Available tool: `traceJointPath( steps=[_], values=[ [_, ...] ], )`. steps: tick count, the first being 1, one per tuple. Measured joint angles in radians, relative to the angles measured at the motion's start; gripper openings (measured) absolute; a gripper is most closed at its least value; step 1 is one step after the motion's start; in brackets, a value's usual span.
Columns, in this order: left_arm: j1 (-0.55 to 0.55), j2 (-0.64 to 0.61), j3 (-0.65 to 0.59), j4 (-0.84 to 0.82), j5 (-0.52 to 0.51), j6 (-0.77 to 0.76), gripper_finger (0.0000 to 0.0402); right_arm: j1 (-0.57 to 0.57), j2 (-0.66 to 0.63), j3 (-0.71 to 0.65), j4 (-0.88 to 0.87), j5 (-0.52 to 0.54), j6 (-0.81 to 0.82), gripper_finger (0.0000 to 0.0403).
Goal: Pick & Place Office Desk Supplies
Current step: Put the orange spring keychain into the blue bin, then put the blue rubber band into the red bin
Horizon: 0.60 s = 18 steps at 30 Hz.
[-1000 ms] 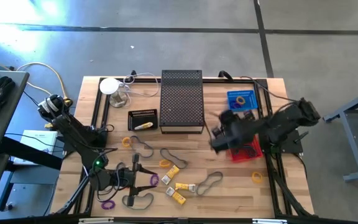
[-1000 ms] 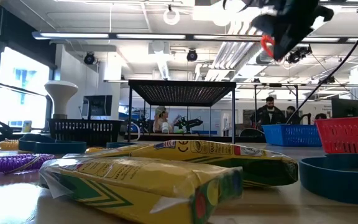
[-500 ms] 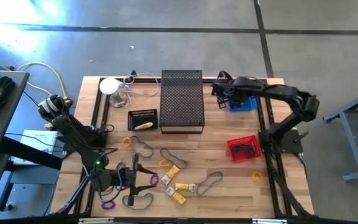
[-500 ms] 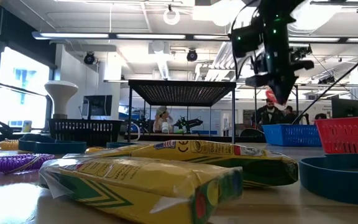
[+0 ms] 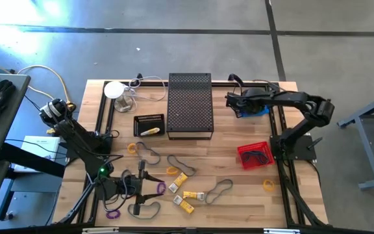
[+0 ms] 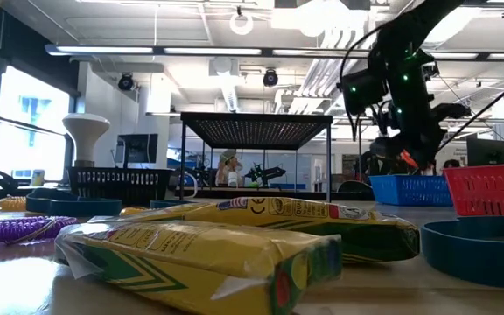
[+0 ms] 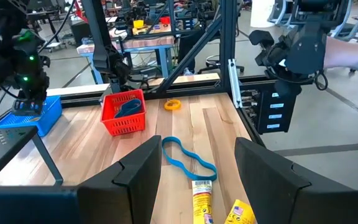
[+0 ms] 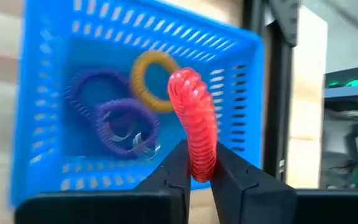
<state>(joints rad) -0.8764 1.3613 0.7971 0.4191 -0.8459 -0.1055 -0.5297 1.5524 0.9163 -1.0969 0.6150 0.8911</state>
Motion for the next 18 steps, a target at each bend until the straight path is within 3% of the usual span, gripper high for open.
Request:
traceJointPath(
  steps=[6, 18],
  values=[
    [0.017, 0.0, 0.0, 0.0, 0.0, -0.001, 0.0198, 0.0, 0.0, -0.014, 0.011, 0.099, 0.004, 0.0064],
    [0.019, 0.0, 0.0, 0.001, 0.0, -0.05, 0.0198, 0.024, 0.0, -0.01, 0.035, 0.1, 0.027, 0.0151]
  ],
)
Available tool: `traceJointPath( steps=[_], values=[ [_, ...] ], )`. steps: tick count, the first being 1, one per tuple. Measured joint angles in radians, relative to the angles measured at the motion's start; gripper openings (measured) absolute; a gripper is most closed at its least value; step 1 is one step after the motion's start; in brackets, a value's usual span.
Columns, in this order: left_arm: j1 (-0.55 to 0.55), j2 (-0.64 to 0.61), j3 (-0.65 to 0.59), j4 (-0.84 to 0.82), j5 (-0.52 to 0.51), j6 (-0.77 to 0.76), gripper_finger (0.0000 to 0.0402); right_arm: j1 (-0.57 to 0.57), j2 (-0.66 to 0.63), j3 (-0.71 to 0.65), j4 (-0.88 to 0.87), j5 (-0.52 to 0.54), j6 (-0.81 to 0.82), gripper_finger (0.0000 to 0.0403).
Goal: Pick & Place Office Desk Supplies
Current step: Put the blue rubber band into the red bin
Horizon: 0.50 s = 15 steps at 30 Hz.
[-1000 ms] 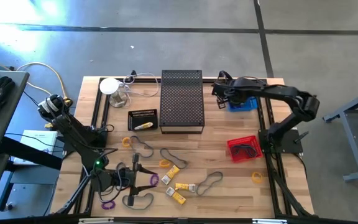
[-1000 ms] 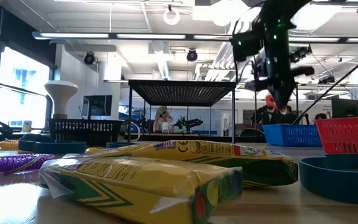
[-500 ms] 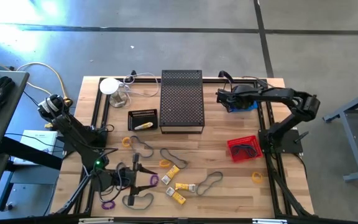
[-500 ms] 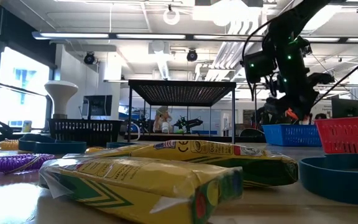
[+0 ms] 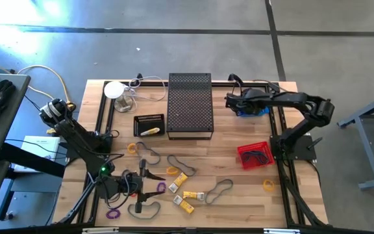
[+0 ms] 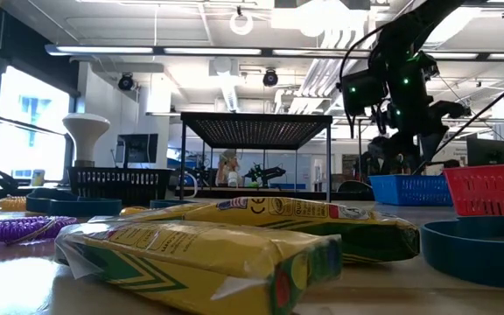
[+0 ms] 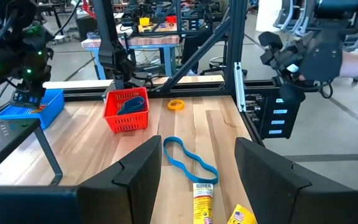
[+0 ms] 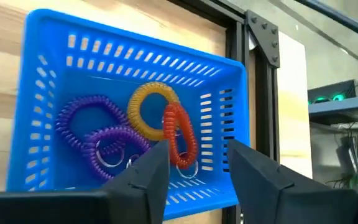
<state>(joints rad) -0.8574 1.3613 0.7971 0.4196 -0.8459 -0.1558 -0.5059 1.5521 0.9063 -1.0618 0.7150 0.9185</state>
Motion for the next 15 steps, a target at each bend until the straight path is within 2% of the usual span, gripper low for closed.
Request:
traceJointPath(
  steps=[8, 12, 15],
  values=[
    [0.0, 0.0, 0.0, 0.0, 0.0, 0.047, 0.0198, 0.153, -0.1, 0.04, -0.039, 0.115, 0.002, 0.0179],
    [-0.003, 0.0, 0.0, -0.005, 0.0, 0.045, 0.0198, 0.304, -0.193, 0.04, -0.039, 0.062, 0.032, 0.018],
    [-0.011, 0.0, 0.0, -0.045, 0.0, 0.043, 0.0198, 0.461, -0.237, 0.04, -0.032, 0.021, 0.047, 0.018]
  ],
)
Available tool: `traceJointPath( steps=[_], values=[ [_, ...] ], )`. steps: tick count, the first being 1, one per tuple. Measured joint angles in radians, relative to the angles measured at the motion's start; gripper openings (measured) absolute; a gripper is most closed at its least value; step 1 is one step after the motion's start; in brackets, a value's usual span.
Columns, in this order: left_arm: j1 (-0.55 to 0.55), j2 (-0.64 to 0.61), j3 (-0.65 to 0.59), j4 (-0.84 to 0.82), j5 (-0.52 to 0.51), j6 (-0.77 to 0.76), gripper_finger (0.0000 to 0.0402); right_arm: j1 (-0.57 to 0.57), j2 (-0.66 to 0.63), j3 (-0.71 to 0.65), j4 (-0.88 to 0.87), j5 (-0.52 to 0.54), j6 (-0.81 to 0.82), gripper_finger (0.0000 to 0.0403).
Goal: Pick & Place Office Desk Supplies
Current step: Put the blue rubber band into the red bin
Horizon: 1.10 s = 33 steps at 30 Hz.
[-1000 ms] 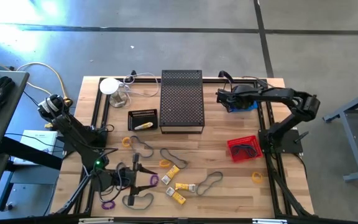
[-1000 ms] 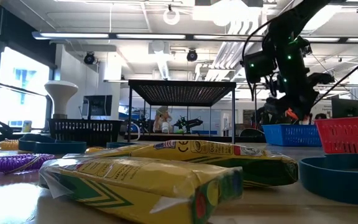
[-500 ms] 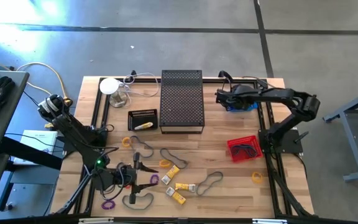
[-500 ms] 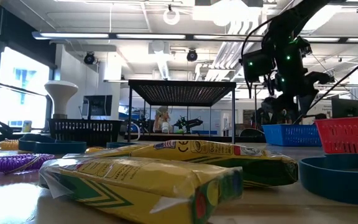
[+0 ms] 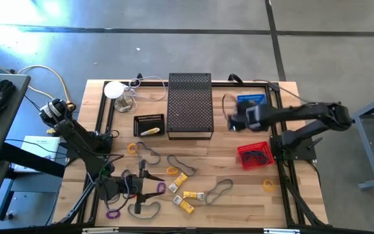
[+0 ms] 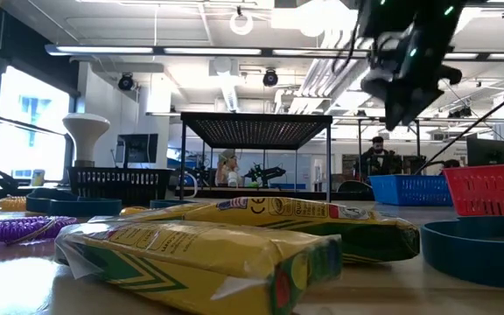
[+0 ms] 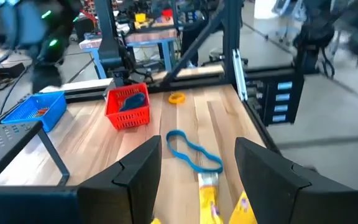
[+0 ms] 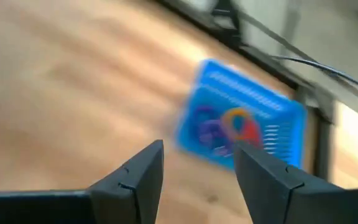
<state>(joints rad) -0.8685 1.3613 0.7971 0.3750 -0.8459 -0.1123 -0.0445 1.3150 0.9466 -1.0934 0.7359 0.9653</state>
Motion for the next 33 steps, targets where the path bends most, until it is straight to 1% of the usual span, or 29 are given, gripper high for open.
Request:
traceJointPath(
  steps=[3, 5, 7, 11, 16, 18, 22, 24, 29, 33],
  values=[
    [-0.006, 0.0, 0.0, -0.028, 0.001, -0.019, 0.0198, 0.16, -0.033, 0.0, 0.068, -0.076, 0.0, 0.018],
    [-0.006, 0.0, 0.0, -0.043, 0.001, -0.058, 0.0198, 0.257, -0.037, 0.0, 0.174, -0.129, -0.01, 0.018],
    [-0.006, 0.0, 0.0, -0.043, 0.001, -0.077, 0.0198, 0.346, -0.034, 0.0, 0.287, -0.179, -0.053, 0.018],
    [-0.006, 0.0, 0.0, -0.043, 0.001, -0.076, 0.0198, 0.471, -0.001, 0.003, 0.491, -0.257, -0.195, 0.018],
    [-0.006, 0.0, 0.0, -0.059, 0.005, -0.076, 0.0198, 0.582, 0.077, 0.002, 0.56, -0.282, -0.348, 0.018],
    [-0.006, 0.0, 0.0, -0.06, 0.005, -0.076, 0.0198, 0.611, 0.125, 0.001, 0.546, -0.291, -0.371, 0.018],
    [-0.006, 0.0, 0.0, -0.062, 0.006, -0.076, 0.0198, 0.625, 0.225, 0.0, 0.531, -0.237, -0.429, 0.018],
    [-0.003, 0.0, 0.0, -0.061, 0.006, -0.076, 0.0198, 0.622, 0.273, 0.0, 0.544, -0.241, -0.431, 0.018],
    [-0.002, 0.0, 0.0, -0.062, 0.006, -0.075, 0.0198, 0.616, 0.367, 0.0, 0.586, -0.249, -0.356, 0.018],
    [-0.002, 0.0, 0.0, -0.062, 0.006, -0.076, 0.0198, 0.612, 0.387, 0.0, 0.63, -0.344, -0.366, 0.018]
  ],
)
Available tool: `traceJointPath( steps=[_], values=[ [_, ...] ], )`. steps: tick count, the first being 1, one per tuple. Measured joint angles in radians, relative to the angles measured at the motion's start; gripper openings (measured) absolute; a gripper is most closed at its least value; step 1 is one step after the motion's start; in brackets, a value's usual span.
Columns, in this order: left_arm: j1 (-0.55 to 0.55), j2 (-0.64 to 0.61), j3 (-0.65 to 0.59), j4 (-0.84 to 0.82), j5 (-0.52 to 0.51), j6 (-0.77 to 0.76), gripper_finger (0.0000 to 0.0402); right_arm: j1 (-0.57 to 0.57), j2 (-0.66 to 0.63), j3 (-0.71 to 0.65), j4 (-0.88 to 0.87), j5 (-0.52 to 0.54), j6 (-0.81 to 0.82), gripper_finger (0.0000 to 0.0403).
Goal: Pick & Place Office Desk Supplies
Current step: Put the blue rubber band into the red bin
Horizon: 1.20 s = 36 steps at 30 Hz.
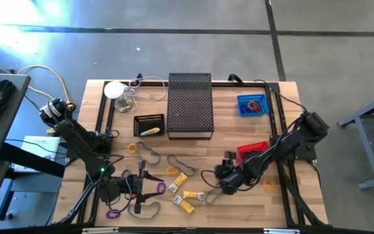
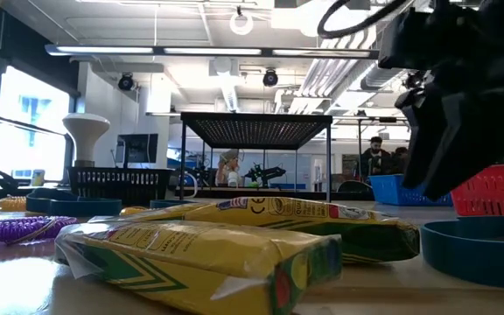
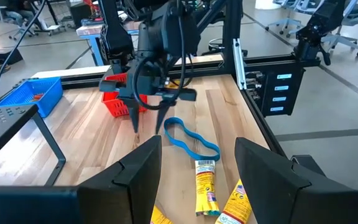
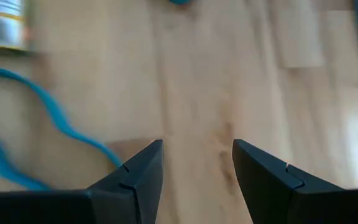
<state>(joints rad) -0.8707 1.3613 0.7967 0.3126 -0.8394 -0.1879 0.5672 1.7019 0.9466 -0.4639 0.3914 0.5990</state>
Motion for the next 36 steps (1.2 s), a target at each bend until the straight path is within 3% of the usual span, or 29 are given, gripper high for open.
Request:
traceJointPath(
  steps=[8, 17, 29, 36],
  values=[
    [0.0, 0.0, 0.0, 0.0, 0.0, 0.0, 0.0198, 0.001, -0.004, 0.002, 0.184, -0.192, -0.001, 0.018],
    [0.0, 0.0, 0.0, -0.002, 0.001, 0.0, 0.0198, 0.002, 0.006, 0.001, 0.076, -0.22, 0.059, 0.018],
    [0.0, 0.0, 0.0, -0.003, 0.001, 0.001, 0.0198, 0.002, 0.019, 0.001, 0.057, -0.19, -0.073, 0.018],
    [0.0, 0.0, 0.0, -0.003, 0.001, 0.001, 0.0198, 0.003, 0.082, 0.004, 0.057, -0.241, -0.095, 0.018]
  ],
)
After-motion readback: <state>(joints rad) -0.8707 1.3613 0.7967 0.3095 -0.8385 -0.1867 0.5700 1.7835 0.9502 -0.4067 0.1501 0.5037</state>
